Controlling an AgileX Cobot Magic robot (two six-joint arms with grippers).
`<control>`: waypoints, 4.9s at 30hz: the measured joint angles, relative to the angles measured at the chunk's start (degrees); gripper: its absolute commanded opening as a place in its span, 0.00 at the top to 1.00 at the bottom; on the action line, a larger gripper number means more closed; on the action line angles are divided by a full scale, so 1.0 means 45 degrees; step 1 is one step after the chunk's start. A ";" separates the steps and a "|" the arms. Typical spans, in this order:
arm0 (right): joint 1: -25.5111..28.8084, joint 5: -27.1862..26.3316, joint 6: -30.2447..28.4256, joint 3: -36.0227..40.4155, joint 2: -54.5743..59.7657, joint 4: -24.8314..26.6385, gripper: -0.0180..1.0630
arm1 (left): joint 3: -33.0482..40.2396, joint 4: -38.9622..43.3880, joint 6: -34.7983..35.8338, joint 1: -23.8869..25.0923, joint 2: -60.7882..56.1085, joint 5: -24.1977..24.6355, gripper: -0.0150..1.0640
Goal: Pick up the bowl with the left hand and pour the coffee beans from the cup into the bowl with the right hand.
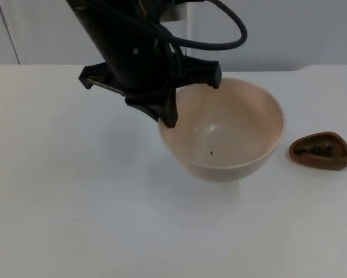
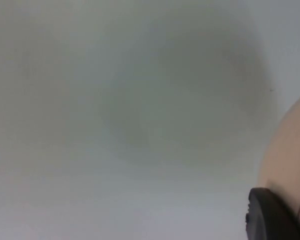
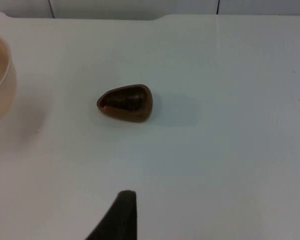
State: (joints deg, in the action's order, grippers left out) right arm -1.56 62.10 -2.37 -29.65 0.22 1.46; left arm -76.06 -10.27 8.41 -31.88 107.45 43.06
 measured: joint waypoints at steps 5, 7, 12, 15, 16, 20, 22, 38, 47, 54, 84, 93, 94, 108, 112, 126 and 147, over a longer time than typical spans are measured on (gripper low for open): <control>0.0000 0.0000 0.0000 0.0000 0.0000 0.0000 0.01 | 0.0000 0.2041 0.1143 0.0019 0.0057 0.0678 0.99; 0.0000 0.0000 0.0000 0.0000 0.0000 0.0000 0.01 | 0.0000 0.2352 0.1292 0.0019 0.0057 0.0837 0.99; 0.0000 0.0000 0.0000 0.0000 0.0000 0.0000 0.01 | 0.0000 0.2637 0.1419 0.0019 0.0057 0.1212 0.99; 0.0000 0.0000 0.0000 0.0000 0.0000 0.0000 0.01 | 0.0000 0.2668 0.1419 0.0019 0.0057 0.1375 0.99; 0.0000 0.0000 0.0000 0.0000 0.0000 0.0000 0.01 | 0.0000 0.2720 0.1419 0.0019 0.0057 0.1499 0.99; 0.0000 0.0000 0.0000 0.0000 0.0000 0.0221 0.01 | 0.0000 0.2755 0.1419 0.0019 0.0057 0.1606 0.99; 0.0000 0.0000 0.0000 0.0000 0.0000 0.0496 0.01 | 0.0000 0.2755 0.1419 0.0019 0.0057 0.1631 0.99; 0.0000 0.0000 0.0089 -0.1799 0.2789 0.0828 0.01 | 0.0000 0.2755 0.1419 0.0019 0.0057 0.1631 0.99; 0.0000 0.0000 0.0200 -0.4197 0.7668 0.1116 0.01 | 0.0000 0.3166 0.1419 0.0019 0.0057 0.1631 0.99; 0.0000 0.0331 0.0052 -0.6062 1.1384 0.1302 0.01 | 0.0000 0.3278 0.1419 0.0019 0.0057 0.1586 0.99; -0.2601 -0.0160 0.1294 -1.2217 2.1753 -0.1614 0.01 | 0.0000 0.3278 0.1419 0.0019 0.0057 0.1442 0.99; -0.2601 -0.1192 0.1969 -1.2217 2.3560 -0.1828 0.01 | 0.0000 0.3278 0.1419 0.0019 0.0057 0.1201 0.99; -0.2601 -0.1264 0.2059 -1.2217 2.3743 -0.1883 0.01 | 0.0000 0.3278 0.1419 0.0019 0.0057 0.1201 0.99; -0.1722 -0.2723 0.2281 -1.1243 2.4618 -0.1648 0.04 | 0.0000 0.3278 0.1419 0.0019 0.0057 0.1201 0.99; -0.1696 -0.3843 0.2344 -1.0596 2.4618 -0.1576 0.06 | 0.0000 0.3278 0.1419 0.0019 0.0057 0.1201 0.99; -0.1696 -0.5125 0.2620 -1.0016 2.5321 -0.1785 0.11 | 0.0000 0.3233 0.1419 0.0019 0.0057 0.1201 0.99; -0.1696 -0.6635 0.2707 -0.9991 2.6693 -0.1808 0.21 | 0.0000 0.3018 0.1419 0.0019 0.0057 0.1154 0.99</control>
State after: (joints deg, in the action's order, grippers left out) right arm -9.20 32.24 9.81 -74.61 120.34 -6.67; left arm -76.06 3.30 14.79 -31.79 107.70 48.26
